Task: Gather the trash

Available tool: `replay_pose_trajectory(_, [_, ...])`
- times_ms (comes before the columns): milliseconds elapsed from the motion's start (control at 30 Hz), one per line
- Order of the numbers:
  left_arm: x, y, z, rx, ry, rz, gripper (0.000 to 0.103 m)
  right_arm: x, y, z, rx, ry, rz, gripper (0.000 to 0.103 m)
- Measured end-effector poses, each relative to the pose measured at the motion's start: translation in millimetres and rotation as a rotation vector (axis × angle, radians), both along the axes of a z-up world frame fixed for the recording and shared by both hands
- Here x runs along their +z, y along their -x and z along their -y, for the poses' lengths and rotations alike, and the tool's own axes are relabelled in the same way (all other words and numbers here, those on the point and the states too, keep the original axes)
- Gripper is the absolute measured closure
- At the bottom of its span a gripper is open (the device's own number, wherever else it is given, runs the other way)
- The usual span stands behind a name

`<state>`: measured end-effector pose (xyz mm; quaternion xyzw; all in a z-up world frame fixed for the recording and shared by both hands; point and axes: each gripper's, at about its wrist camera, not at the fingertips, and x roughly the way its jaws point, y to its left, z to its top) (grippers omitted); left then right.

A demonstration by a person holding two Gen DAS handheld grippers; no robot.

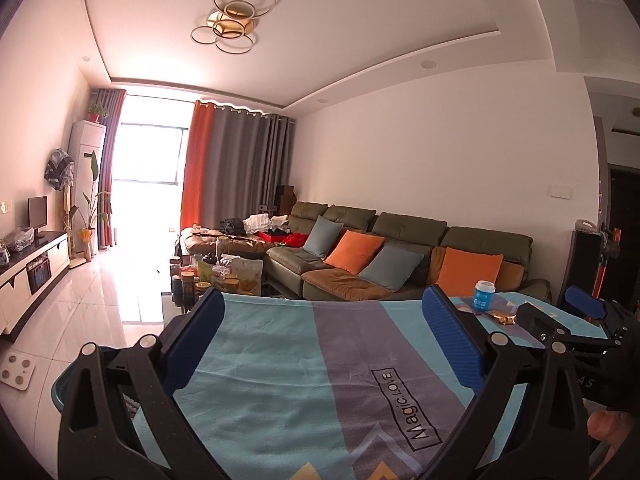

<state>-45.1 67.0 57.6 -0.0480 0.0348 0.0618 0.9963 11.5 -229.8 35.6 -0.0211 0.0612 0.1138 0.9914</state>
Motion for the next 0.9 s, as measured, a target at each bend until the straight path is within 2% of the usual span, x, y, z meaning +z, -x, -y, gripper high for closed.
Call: replay_pose_trajectory(900, [0.8, 13.3, 7.4, -0.019, -0.031, 0.024, 0.006, 4.0, 7.6, -0.3, 0.002, 0.010, 0.027, 0.007])
